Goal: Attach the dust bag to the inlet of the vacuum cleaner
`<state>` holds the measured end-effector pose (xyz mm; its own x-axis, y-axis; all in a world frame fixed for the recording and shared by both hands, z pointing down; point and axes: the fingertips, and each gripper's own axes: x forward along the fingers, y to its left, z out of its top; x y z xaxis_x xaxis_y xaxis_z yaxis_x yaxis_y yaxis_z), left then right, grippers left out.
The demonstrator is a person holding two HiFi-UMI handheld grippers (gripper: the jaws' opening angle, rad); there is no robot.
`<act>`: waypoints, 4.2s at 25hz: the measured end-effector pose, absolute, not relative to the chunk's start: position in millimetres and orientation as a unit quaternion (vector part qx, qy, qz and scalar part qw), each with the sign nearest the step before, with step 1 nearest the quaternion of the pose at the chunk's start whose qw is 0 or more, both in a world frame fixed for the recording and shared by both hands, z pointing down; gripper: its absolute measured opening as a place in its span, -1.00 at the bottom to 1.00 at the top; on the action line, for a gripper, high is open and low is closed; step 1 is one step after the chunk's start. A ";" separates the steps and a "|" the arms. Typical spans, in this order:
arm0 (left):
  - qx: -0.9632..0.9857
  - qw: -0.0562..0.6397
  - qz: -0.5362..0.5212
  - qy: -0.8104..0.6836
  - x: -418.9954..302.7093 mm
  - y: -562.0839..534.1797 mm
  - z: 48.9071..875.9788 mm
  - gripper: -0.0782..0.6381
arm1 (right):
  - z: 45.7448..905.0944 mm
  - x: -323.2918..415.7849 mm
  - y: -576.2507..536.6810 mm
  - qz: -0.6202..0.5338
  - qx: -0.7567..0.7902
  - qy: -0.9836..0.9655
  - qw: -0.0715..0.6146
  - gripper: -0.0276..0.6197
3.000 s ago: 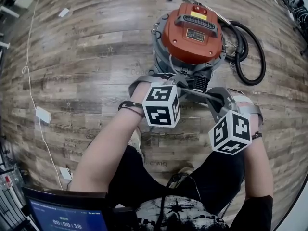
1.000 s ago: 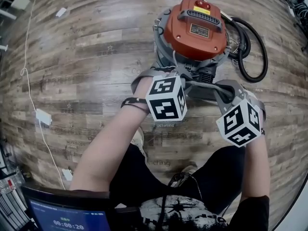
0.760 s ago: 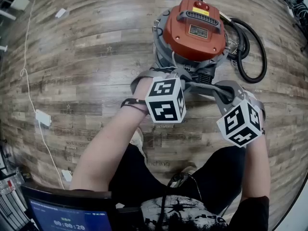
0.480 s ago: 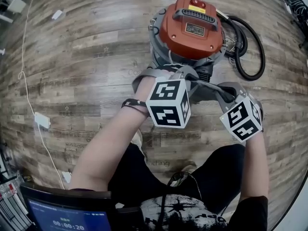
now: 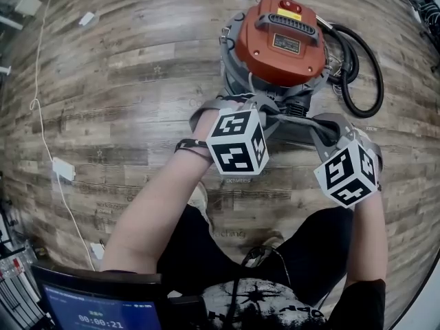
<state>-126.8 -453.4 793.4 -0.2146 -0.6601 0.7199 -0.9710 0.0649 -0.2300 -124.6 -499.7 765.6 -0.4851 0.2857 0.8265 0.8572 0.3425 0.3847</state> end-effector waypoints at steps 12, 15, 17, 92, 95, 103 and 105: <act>0.583 0.185 0.360 -0.704 -128.0 -466.6 776.1 -0.70 | 777.4 -123.7 -515.7 -0.428 -0.348 -0.762 0.339 -0.84; 0.579 0.162 0.367 -0.710 -130.2 -479.7 761.6 -0.69 | 792.9 -124.8 -525.9 -0.415 -0.335 -0.766 0.358 -0.84; 0.574 0.151 0.377 -0.711 -130.5 -483.9 760.4 -0.69 | 796.3 -124.2 -528.1 -0.418 -0.334 -0.764 0.362 -0.85; 0.552 0.204 0.331 -0.738 -149.7 -463.2 789.6 -0.67 | 776.4 -143.1 -507.1 -0.418 -0.339 -0.787 0.303 -0.85; 0.549 0.200 0.338 -0.738 -148.9 -463.7 788.0 -0.66 | 778.5 -142.2 -508.4 -0.408 -0.337 -0.793 0.303 -0.84; 0.557 0.172 0.331 -0.742 -133.3 -463.4 779.2 -0.24 | 780.4 -122.7 -504.6 -0.381 -0.352 -0.802 0.297 -0.19; 0.558 0.160 0.328 -0.746 -127.8 -461.9 772.2 -0.16 | 773.0 -119.7 -507.8 -0.371 -0.346 -0.814 0.283 -0.11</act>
<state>-127.8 -461.9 772.2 -0.3271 -0.7268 0.6039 -0.9365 0.1637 -0.3102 -119.7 -507.8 773.0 -0.6006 0.3536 0.7171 0.7734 0.4844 0.4088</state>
